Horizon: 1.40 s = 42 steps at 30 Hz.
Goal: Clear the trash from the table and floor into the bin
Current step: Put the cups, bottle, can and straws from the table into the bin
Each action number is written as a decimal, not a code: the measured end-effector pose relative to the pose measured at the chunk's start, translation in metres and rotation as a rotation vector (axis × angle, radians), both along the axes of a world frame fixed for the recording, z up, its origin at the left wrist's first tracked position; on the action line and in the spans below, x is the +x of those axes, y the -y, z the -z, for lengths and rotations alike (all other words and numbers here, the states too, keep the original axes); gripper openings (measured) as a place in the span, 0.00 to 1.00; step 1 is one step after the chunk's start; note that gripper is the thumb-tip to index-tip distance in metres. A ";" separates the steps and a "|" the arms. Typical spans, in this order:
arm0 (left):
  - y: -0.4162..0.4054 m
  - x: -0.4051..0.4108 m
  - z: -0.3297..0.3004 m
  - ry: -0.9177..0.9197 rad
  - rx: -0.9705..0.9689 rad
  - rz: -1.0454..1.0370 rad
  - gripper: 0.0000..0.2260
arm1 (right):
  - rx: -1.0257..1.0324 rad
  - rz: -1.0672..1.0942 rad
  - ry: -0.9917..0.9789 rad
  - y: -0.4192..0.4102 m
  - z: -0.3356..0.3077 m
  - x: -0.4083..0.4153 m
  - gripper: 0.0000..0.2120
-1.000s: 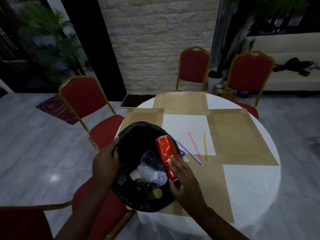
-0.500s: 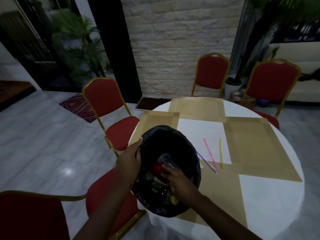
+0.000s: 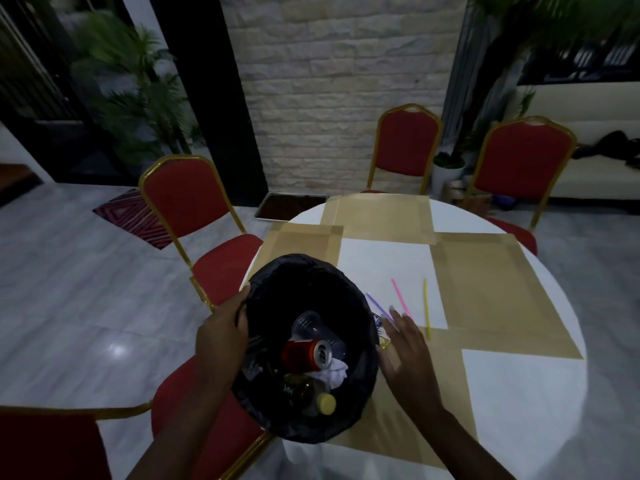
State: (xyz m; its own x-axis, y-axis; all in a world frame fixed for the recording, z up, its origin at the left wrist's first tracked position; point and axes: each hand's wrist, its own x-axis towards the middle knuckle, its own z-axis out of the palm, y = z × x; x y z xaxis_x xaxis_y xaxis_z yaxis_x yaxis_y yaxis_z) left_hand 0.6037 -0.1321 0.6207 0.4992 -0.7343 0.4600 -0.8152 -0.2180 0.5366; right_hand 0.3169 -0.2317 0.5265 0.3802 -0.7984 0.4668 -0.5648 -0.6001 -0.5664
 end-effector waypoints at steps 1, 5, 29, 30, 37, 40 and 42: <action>0.000 0.002 0.001 0.000 0.004 0.001 0.21 | -0.001 0.033 -0.010 0.009 0.007 -0.008 0.22; 0.003 0.009 0.001 0.002 0.046 -0.031 0.20 | 0.073 0.123 -0.149 0.042 0.048 -0.032 0.26; 0.018 0.000 -0.010 0.060 0.129 -0.106 0.18 | 0.556 0.224 -0.757 0.157 0.169 -0.028 0.25; 0.018 0.000 -0.010 0.055 0.132 -0.105 0.18 | 0.556 0.219 -0.736 0.156 0.172 -0.029 0.23; 0.021 -0.005 -0.012 0.063 0.132 -0.106 0.18 | 0.461 0.269 -0.433 0.153 0.176 -0.031 0.14; 0.023 -0.006 -0.013 0.069 0.140 -0.119 0.18 | 0.418 0.268 -0.484 0.156 0.169 -0.027 0.11; 0.024 -0.006 -0.013 0.082 0.153 -0.130 0.18 | 0.411 0.289 -0.537 0.158 0.168 -0.023 0.12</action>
